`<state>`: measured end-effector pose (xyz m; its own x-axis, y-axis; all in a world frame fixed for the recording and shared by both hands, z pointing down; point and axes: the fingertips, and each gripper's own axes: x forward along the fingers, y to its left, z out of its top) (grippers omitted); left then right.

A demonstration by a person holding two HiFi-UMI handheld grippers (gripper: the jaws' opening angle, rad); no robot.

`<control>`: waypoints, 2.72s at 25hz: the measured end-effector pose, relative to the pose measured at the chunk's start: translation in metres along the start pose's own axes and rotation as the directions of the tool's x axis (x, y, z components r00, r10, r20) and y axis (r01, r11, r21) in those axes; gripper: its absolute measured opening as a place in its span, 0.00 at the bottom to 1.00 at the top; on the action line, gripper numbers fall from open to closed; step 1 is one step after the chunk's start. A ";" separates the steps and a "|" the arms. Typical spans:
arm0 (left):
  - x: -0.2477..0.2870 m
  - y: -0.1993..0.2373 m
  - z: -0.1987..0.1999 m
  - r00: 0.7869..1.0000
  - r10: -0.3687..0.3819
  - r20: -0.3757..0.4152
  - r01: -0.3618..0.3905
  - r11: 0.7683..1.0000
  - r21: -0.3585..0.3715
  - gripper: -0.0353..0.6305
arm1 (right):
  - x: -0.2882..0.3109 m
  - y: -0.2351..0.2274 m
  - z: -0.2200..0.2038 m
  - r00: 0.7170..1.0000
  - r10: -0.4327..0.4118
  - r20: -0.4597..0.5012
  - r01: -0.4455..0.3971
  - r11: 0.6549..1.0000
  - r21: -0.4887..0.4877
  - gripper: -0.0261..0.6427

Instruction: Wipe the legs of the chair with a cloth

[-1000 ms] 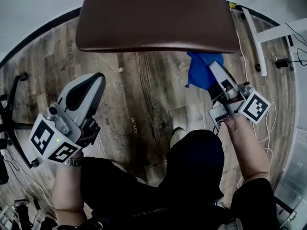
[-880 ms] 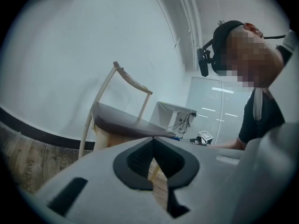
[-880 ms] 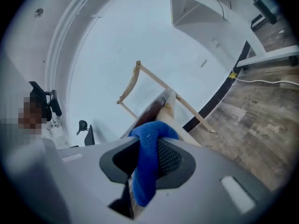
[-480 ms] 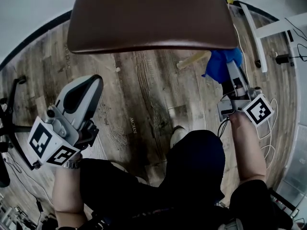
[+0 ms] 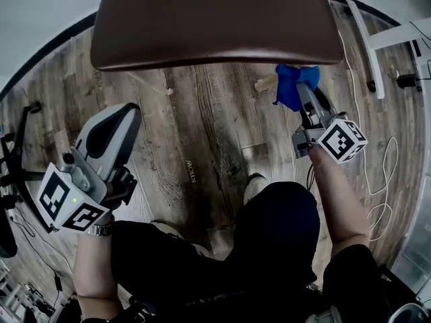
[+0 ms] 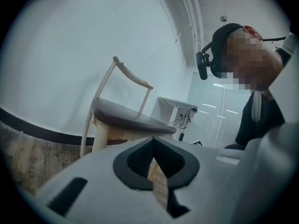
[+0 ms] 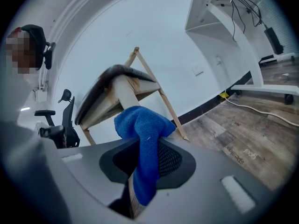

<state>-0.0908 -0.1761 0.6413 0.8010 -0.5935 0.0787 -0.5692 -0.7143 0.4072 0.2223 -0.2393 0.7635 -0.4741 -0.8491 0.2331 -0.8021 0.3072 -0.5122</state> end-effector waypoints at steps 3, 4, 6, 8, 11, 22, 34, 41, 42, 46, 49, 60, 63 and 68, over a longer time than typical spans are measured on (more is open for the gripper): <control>-0.001 0.005 -0.004 1.000 0.016 -0.012 -0.016 1.000 -0.003 0.05 | 0.010 -0.019 -0.026 0.999 -0.022 -0.042 0.023 1.000 0.019 0.17; -0.001 0.006 -0.005 1.000 0.021 -0.016 -0.021 1.000 -0.005 0.05 | 0.013 -0.025 -0.036 0.998 -0.030 -0.058 0.032 0.999 0.024 0.17; -0.003 0.010 -0.008 0.999 0.033 -0.024 -0.033 0.999 -0.008 0.05 | 0.019 -0.040 -0.058 0.994 -0.048 -0.094 0.051 0.998 0.030 0.17; -0.004 0.012 -0.011 0.999 0.043 -0.027 -0.044 0.999 -0.011 0.05 | 0.026 -0.057 -0.083 0.988 -0.073 -0.135 0.080 0.996 0.048 0.17; -0.006 0.015 -0.015 0.998 0.051 -0.037 -0.052 0.999 -0.013 0.05 | 0.034 -0.083 -0.116 0.976 -0.118 -0.183 0.141 0.983 0.121 0.17; -0.013 0.024 -0.021 0.996 0.068 -0.052 -0.069 0.997 -0.021 0.05 | 0.061 -0.139 -0.214 0.882 -0.237 -0.408 0.307 0.945 0.115 0.17; -0.018 0.029 -0.021 0.996 0.076 -0.043 -0.078 0.996 -0.034 0.05 | 0.063 -0.142 -0.219 0.864 -0.236 -0.446 0.316 0.942 0.115 0.17; -0.019 0.022 -0.013 0.998 0.059 -0.021 -0.060 0.998 -0.030 0.05 | 0.046 -0.098 -0.161 0.932 -0.161 -0.324 0.233 0.952 0.198 0.17; -0.020 0.021 -0.013 0.998 0.059 -0.019 -0.060 0.998 -0.029 0.05 | 0.043 -0.088 -0.148 0.943 -0.147 -0.300 0.214 0.954 0.207 0.17; -0.020 0.018 -0.009 0.999 0.053 -0.004 -0.053 0.998 -0.032 0.05 | 0.026 -0.050 -0.096 0.979 -0.092 -0.181 0.133 0.965 0.227 0.17; -0.017 0.014 -0.008 0.999 0.041 0.001 -0.041 0.999 -0.027 0.05 | 0.008 -0.019 -0.057 0.993 -0.061 -0.103 0.082 0.973 0.214 0.17; -0.020 0.011 -0.006 0.999 0.041 0.005 -0.040 0.999 -0.026 0.05 | -0.001 0.096 0.038 0.979 0.192 0.068 -0.199 0.971 0.132 0.17; -0.024 0.012 -0.004 0.999 0.047 0.012 -0.047 0.999 -0.027 0.05 | 0.010 0.122 0.036 0.969 0.248 0.021 -0.248 0.968 0.023 0.17; -0.026 0.007 -0.002 0.999 0.033 0.015 -0.033 0.999 -0.019 0.05 | 0.037 0.169 0.013 0.931 0.359 -0.067 -0.362 0.932 -0.035 0.17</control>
<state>-0.1151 -0.1653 0.6439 0.7787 -0.6224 0.0787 -0.5918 -0.6871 0.4215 0.0738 -0.2247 0.6753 -0.7534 -0.6517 0.0883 -0.5886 0.6084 -0.5323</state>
